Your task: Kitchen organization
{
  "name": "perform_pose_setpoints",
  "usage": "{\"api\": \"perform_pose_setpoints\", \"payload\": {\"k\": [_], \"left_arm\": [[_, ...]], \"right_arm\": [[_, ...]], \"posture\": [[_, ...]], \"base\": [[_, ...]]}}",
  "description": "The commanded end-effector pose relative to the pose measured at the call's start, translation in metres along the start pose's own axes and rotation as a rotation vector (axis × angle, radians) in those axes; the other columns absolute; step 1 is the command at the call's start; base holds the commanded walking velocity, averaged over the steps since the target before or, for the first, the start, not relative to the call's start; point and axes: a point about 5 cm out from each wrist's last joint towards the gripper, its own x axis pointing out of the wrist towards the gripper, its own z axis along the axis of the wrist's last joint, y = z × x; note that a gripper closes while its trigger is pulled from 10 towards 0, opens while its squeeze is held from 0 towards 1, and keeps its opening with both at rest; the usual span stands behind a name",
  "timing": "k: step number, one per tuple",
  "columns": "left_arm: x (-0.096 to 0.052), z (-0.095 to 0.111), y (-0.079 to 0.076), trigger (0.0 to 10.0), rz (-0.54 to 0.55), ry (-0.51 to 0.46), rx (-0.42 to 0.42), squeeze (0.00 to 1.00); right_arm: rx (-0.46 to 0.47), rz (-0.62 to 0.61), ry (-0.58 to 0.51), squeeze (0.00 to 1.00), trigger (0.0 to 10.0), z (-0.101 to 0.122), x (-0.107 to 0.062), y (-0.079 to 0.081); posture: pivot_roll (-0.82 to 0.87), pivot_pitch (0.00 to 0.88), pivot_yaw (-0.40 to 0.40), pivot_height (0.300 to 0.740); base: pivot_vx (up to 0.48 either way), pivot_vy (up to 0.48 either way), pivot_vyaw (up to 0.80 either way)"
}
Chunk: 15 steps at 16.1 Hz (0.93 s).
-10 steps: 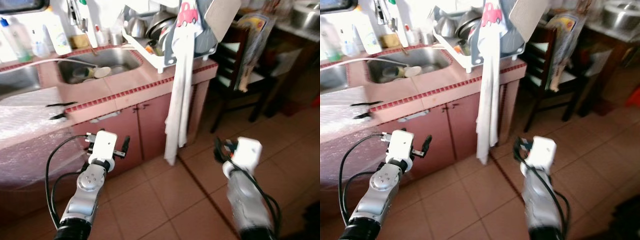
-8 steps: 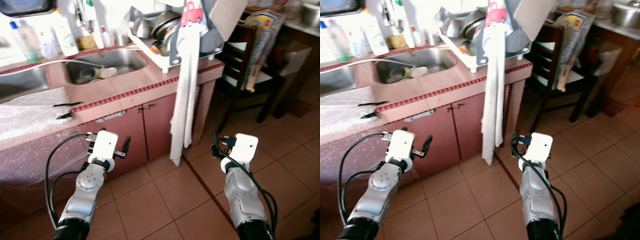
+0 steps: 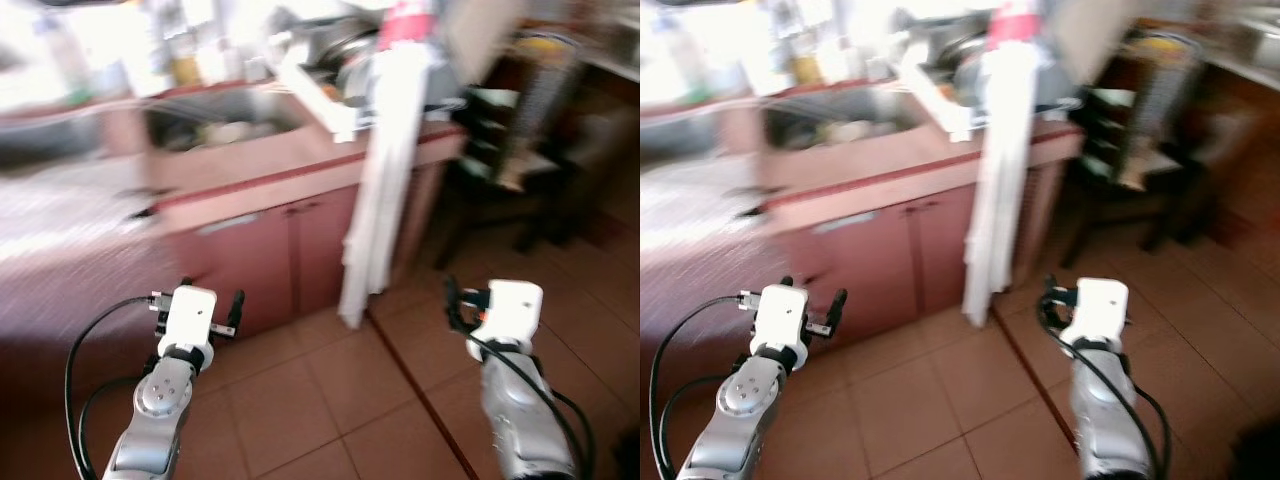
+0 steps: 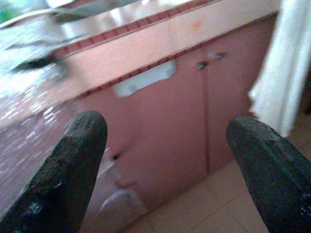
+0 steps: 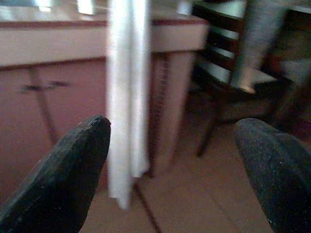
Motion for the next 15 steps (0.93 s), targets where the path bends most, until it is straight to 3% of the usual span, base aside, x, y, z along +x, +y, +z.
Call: {"api": "perform_pose_setpoints", "payload": {"k": [1, 3, 4, 8, 15], "left_arm": [[0.0018, 0.0047, -0.0005, 10.0, 0.006, -0.009, -0.007, 0.00], [0.0004, 0.0047, -0.0010, 10.0, -0.008, 0.000, -0.001, 0.00], [0.0005, 0.0070, -0.0024, 10.0, -0.031, -0.013, 0.043, 0.00], [0.0062, 0.0102, -0.0023, 10.0, 0.006, 0.007, -0.044, 0.00], [0.0062, 0.0082, -0.0035, 10.0, 0.015, 0.027, -0.070, 0.00]], "right_arm": [[-0.002, 0.007, -0.005, 0.00, 10.0, 0.0033, 0.0000, 0.0008], [-0.005, 0.001, 0.003, 0.00, 10.0, 0.0023, -0.0025, -0.0021], [0.015, -0.018, 0.007, 0.00, 10.0, 0.0023, -0.0035, -0.0070], [0.012, -0.012, 0.004, 0.00, 10.0, 0.0049, -0.0010, -0.0058], [0.005, -0.021, 0.003, 0.00, 10.0, 0.0077, 0.0002, -0.0086]], "posture": [[0.01, 0.015, -0.004, 0.740], [0.00, 0.012, 0.003, 0.740], [0.00, 0.009, 0.005, 0.740], [0.00, 0.000, -0.002, 0.740], [0.00, 0.013, -0.007, 0.740]], "base": [[0.000, 0.000, 0.80], [0.000, 0.000, 0.80], [0.000, 0.000, 0.00], [0.000, 0.000, 0.00], [0.000, 0.227, 0.00]]}}
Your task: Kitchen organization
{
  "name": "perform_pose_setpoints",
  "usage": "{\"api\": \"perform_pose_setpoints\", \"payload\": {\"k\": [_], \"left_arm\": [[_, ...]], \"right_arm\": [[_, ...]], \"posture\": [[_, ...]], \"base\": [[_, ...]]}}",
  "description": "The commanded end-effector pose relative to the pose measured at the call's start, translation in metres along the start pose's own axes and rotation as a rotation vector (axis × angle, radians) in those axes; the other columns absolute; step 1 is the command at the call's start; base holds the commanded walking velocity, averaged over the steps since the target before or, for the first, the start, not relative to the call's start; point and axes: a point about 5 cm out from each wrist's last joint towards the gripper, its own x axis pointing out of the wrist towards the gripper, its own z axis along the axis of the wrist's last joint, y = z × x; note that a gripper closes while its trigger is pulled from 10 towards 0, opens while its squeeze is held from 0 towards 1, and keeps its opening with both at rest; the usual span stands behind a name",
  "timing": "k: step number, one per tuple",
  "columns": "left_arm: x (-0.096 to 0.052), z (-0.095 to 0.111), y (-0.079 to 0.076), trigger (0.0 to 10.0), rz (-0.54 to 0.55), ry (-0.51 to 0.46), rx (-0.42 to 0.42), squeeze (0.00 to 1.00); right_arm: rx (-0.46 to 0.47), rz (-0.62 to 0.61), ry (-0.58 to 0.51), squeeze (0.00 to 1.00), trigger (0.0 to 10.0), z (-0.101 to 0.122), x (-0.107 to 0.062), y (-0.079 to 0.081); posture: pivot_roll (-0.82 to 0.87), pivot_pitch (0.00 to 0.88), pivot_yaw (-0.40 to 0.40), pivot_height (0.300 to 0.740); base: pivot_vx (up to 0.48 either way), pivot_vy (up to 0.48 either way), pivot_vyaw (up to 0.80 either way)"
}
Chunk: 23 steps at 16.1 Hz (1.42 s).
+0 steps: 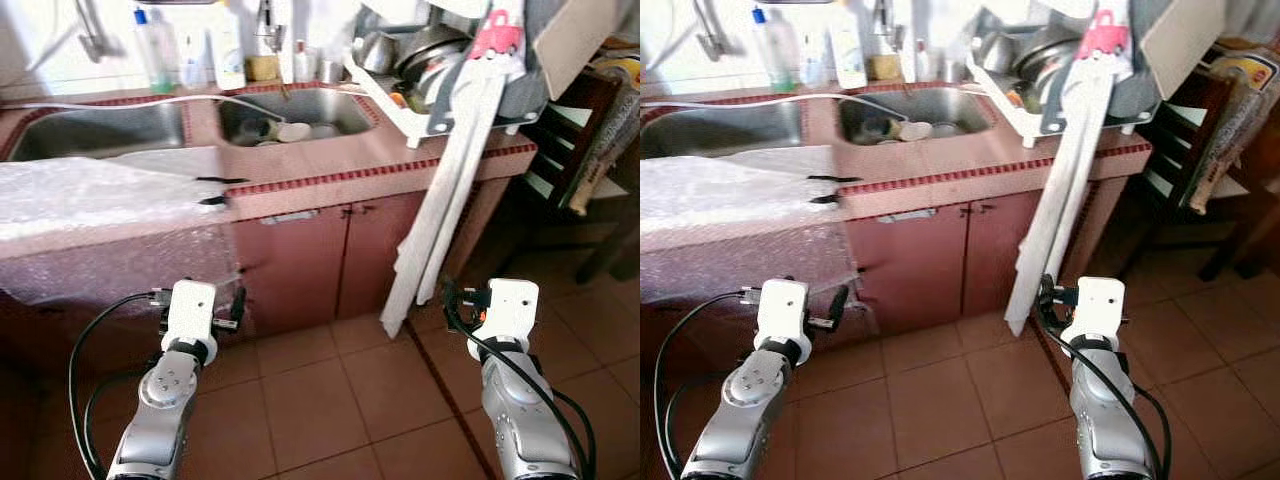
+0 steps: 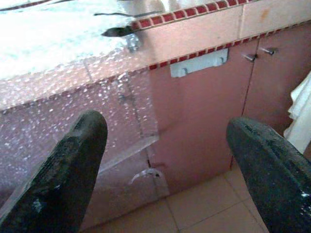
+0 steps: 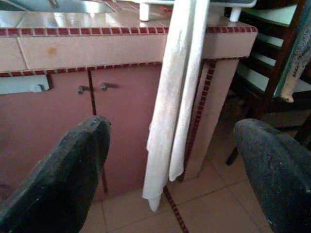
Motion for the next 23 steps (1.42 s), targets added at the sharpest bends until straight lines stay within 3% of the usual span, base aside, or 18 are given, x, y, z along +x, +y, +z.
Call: {"api": "perform_pose_setpoints", "payload": {"k": [1, 10, 14, 16, 18, 23], "left_arm": [[0.001, 0.003, -0.001, 10.0, 0.004, -0.005, -0.003, 0.00], [0.003, 0.002, 0.000, 10.0, 0.017, 0.016, -0.010, 0.00], [0.005, 0.007, -0.001, 10.0, 0.020, -0.023, 0.013, 0.00], [0.005, 0.012, -0.003, 10.0, 0.026, -0.045, -0.008, 0.00], [0.005, 0.012, -0.002, 10.0, 0.071, -0.055, 0.034, 0.00], [0.008, 0.014, -0.008, 10.0, 0.021, -0.059, 0.044, 0.00]], "right_arm": [[0.003, -0.003, -0.020, 0.00, 10.0, 0.008, 0.003, 0.000], [0.013, -0.015, -0.039, 0.00, 10.0, 0.016, 0.007, 0.000], [0.003, 0.001, -0.048, 0.00, 10.0, 0.018, 0.009, 0.002], [-0.013, 0.015, -0.052, 0.00, 10.0, 0.019, 0.010, 0.004], [-0.018, 0.018, -0.053, 0.00, 10.0, 0.019, 0.011, 0.005], [-0.029, 0.020, -0.052, 0.00, 10.0, 0.020, 0.013, 0.004]], "posture": [[0.00, 0.014, -0.009, 0.740], [-0.01, 0.014, -0.002, 0.740], [-0.01, 0.010, -0.004, 0.740], [0.00, 0.008, -0.009, 0.740], [0.00, 0.004, -0.010, 0.740], [0.00, 0.000, -0.015, 0.740]], "base": [[0.000, 0.292, 0.00], [0.000, 0.409, 0.00], [0.000, 0.360, 0.00], [0.000, 0.000, 0.80], [0.000, 0.000, 0.80], [0.000, 0.000, 0.80]]}}
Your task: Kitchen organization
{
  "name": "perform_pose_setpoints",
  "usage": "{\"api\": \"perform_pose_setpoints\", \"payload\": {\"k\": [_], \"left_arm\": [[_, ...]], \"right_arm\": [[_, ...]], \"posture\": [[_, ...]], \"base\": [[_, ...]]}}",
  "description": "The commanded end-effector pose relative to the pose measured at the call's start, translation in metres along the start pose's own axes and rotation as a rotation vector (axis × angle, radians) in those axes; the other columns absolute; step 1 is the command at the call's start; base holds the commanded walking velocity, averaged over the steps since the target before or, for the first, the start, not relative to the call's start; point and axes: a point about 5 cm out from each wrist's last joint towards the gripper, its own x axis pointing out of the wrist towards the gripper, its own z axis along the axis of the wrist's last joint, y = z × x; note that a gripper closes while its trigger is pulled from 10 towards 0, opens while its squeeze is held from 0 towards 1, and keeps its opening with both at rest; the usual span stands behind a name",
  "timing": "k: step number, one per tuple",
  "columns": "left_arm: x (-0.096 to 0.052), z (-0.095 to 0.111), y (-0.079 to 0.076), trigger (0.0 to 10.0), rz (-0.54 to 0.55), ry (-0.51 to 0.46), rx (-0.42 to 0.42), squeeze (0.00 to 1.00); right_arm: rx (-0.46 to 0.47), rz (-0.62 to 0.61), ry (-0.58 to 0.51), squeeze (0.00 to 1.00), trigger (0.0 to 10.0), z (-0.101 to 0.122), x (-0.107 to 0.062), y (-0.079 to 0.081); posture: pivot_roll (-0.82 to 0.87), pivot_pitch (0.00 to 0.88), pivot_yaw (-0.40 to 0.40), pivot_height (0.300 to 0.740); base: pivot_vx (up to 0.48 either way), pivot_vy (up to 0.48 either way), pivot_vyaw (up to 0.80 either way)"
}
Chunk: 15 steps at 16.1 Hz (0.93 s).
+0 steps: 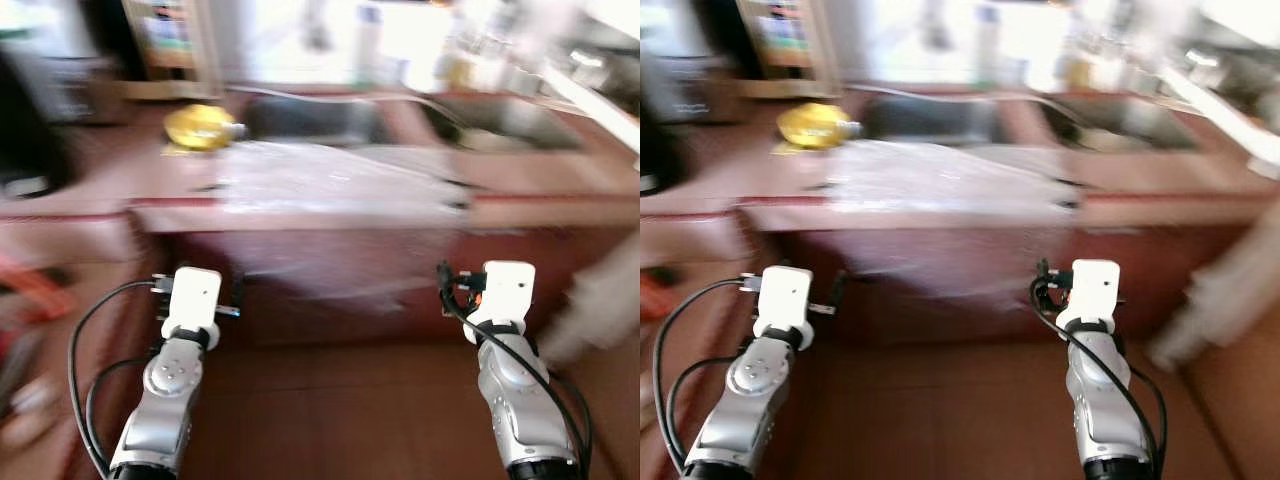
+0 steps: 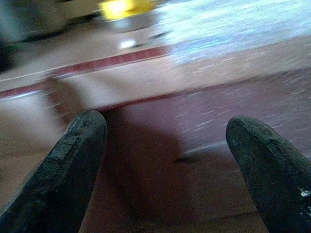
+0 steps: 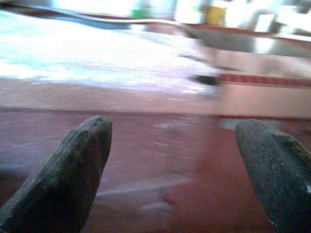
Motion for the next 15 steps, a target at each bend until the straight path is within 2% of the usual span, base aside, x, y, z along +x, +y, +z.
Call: {"api": "perform_pose_setpoints", "payload": {"k": [1, 4, 9, 15], "left_arm": [[-0.003, -0.003, -0.007, 10.0, -0.028, 0.012, -0.011, 0.00], [-0.003, -0.004, -0.009, 10.0, -0.038, 0.013, -0.017, 0.00], [0.001, 0.006, -0.016, 10.0, -0.093, -0.026, -0.036, 0.00], [0.000, 0.004, -0.020, 10.0, -0.120, -0.013, -0.056, 0.00]], "right_arm": [[-0.003, -0.001, 0.004, 0.00, 10.0, -0.001, 0.000, -0.003], [0.004, 0.003, 0.000, 0.00, 10.0, 0.000, 0.002, -0.002], [0.049, 0.001, -0.019, 0.00, 10.0, 0.006, 0.006, 0.000], [0.032, 0.031, -0.027, 0.00, 10.0, 0.006, 0.004, 0.005]], "posture": [[0.00, 0.000, -0.017, 0.740], [0.00, 0.000, -0.020, 0.740], [0.01, 0.000, -0.021, 0.740], [0.00, 0.000, -0.023, 0.740]], "base": [[0.000, 0.000, 0.80], [0.000, 0.000, 0.62], [0.000, 0.000, 0.00], [0.000, -0.424, 0.00]]}}
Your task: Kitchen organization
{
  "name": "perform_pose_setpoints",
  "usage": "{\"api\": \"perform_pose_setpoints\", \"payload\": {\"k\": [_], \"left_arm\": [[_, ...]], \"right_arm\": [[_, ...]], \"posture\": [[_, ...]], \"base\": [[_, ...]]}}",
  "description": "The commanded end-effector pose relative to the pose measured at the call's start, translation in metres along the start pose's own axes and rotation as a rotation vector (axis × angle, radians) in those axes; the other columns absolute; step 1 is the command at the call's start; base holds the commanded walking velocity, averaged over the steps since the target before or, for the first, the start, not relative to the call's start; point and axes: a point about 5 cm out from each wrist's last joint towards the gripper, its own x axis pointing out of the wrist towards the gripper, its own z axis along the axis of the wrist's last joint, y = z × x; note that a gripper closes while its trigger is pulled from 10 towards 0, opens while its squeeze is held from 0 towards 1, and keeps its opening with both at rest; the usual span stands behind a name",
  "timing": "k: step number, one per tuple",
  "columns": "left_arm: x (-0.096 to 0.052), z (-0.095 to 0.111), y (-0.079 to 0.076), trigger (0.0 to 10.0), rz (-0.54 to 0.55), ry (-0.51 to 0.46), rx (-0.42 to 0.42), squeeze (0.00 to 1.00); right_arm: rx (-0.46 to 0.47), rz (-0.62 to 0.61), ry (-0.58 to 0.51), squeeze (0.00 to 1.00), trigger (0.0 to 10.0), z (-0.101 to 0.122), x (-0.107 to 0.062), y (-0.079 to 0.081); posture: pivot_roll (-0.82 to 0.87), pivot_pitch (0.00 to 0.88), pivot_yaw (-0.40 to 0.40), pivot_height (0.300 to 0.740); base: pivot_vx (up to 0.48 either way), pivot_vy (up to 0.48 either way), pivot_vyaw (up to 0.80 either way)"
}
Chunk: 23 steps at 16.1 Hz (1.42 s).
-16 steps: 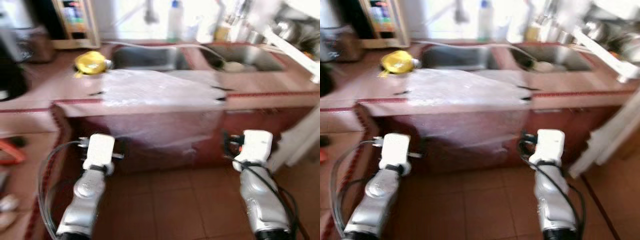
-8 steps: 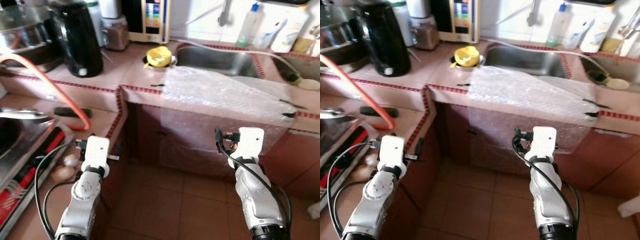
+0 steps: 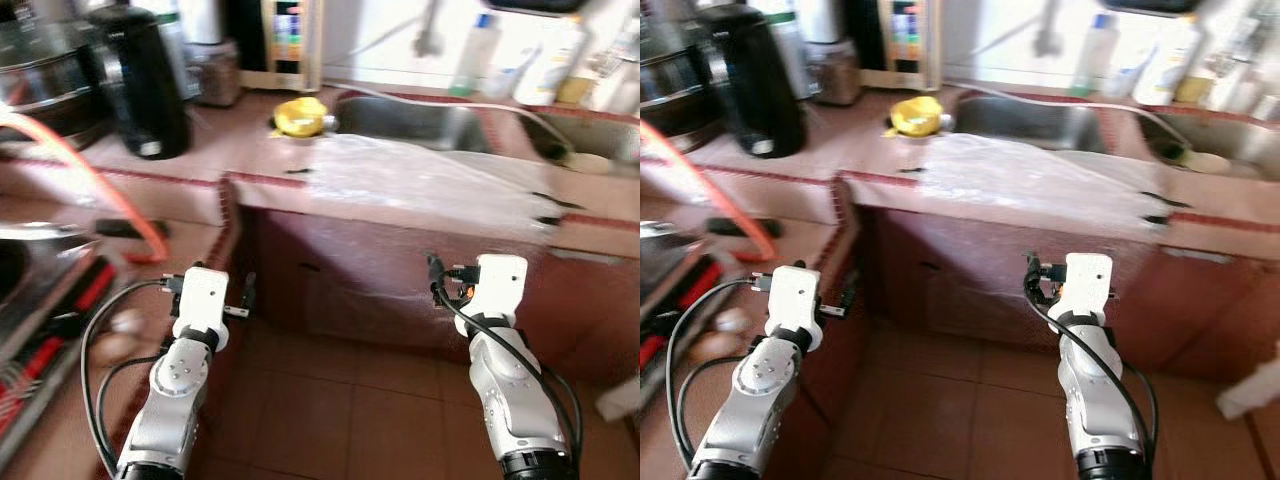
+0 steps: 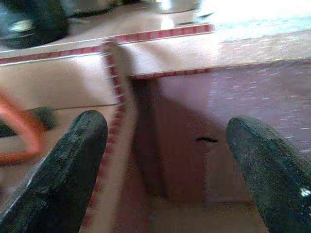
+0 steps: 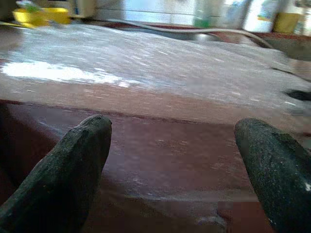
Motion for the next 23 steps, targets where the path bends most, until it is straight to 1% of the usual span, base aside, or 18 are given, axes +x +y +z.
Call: {"api": "perform_pose_setpoints", "payload": {"k": [1, 4, 7, 9, 10, 11, 12, 13, 15, 17, 18, 19, 21, 23], "left_arm": [[0.001, 0.002, -0.005, 10.0, -0.030, -0.008, -0.004, 0.00], [0.002, 0.001, -0.007, 10.0, -0.032, -0.002, -0.007, 0.00], [0.002, 0.002, -0.007, 10.0, -0.027, -0.002, -0.004, 0.00], [0.004, 0.011, 0.000, 10.0, -0.006, -0.015, 0.001, 0.00], [0.004, 0.014, 0.006, 10.0, 0.009, -0.013, -0.028, 0.00], [0.005, 0.017, 0.010, 10.0, 0.012, -0.006, -0.089, 0.00], [0.005, 0.018, 0.011, 10.0, 0.011, -0.010, -0.090, 0.00], [0.005, 0.019, 0.013, 10.0, 0.034, -0.014, -0.069, 0.00], [0.005, 0.018, 0.014, 10.0, 0.060, -0.013, -0.095, 0.00], [0.006, 0.021, 0.015, 10.0, 0.102, -0.033, -0.110, 0.00], [0.006, 0.024, 0.018, 10.0, 0.115, -0.030, -0.107, 0.00], [0.005, 0.026, 0.017, 10.0, 0.088, -0.029, -0.122, 0.00], [0.004, 0.031, 0.017, 10.0, 0.066, -0.045, -0.137, 0.00], [0.000, 0.035, 0.016, 10.0, 0.062, -0.081, -0.112, 0.00]], "right_arm": [[-0.014, -0.003, -0.010, 0.00, 10.0, 0.003, 0.000, -0.004], [-0.021, 0.000, -0.015, 0.00, 10.0, 0.005, 0.003, -0.004], [-0.049, 0.009, -0.026, 0.00, 10.0, 0.006, 0.004, -0.006], [-0.045, 0.019, -0.046, 0.00, 10.0, 0.012, 0.007, -0.008], [-0.047, 0.014, -0.055, 0.00, 10.0, 0.014, 0.008, -0.008], [-0.037, 0.012, -0.063, 0.00, 10.0, 0.016, 0.008, -0.006], [-0.032, 0.013, -0.065, 0.00, 10.0, 0.016, 0.007, -0.005], [-0.023, 0.016, -0.059, 0.00, 10.0, 0.015, 0.005, -0.003], [-0.017, 0.020, -0.045, 0.00, 10.0, 0.011, 0.004, 0.000], [-0.026, 0.034, -0.038, 0.00, 10.0, 0.010, 0.003, 0.003], [-0.027, 0.043, -0.043, 0.00, 10.0, 0.012, 0.002, 0.002], [-0.028, 0.044, -0.046, 0.00, 10.0, 0.013, 0.003, 0.000], [-0.028, 0.056, -0.054, 0.00, 10.0, 0.017, 0.003, -0.003], [-0.028, 0.105, -0.062, 0.00, 10.0, 0.020, 0.002, 0.002]], "posture": [[0.00, 0.000, -0.025, 0.740], [0.00, 0.000, -0.031, 0.740], [0.01, 0.000, -0.024, 0.740], [0.01, 0.000, -0.016, 0.740], [0.02, 0.000, -0.014, 0.740], [0.02, 0.000, -0.010, 0.740], [0.02, 0.000, -0.010, 0.740], [0.02, 0.000, -0.010, 0.740], [0.02, 0.000, -0.011, 0.740], [0.02, 0.000, -0.018, 0.740], [0.02, 0.000, -0.018, 0.740], [0.02, 0.000, -0.020, 0.740], [0.02, 0.000, -0.027, 0.740], [0.02, 0.001, -0.031, 0.740]], "base": [[0.000, -0.480, 0.00], [0.000, -0.480, 0.00], [0.000, -0.412, 0.00], [0.000, 0.000, 0.00], [0.000, 0.000, 0.00], [0.000, 0.000, 0.00], [0.000, 0.000, 0.00], [0.000, 0.000, 0.00], [0.000, 0.000, 0.00], [0.000, 0.000, -0.80], [0.000, 0.000, -0.80], [0.000, 0.000, -0.80], [0.000, 0.000, -0.80], [0.000, 0.000, -0.80]]}}
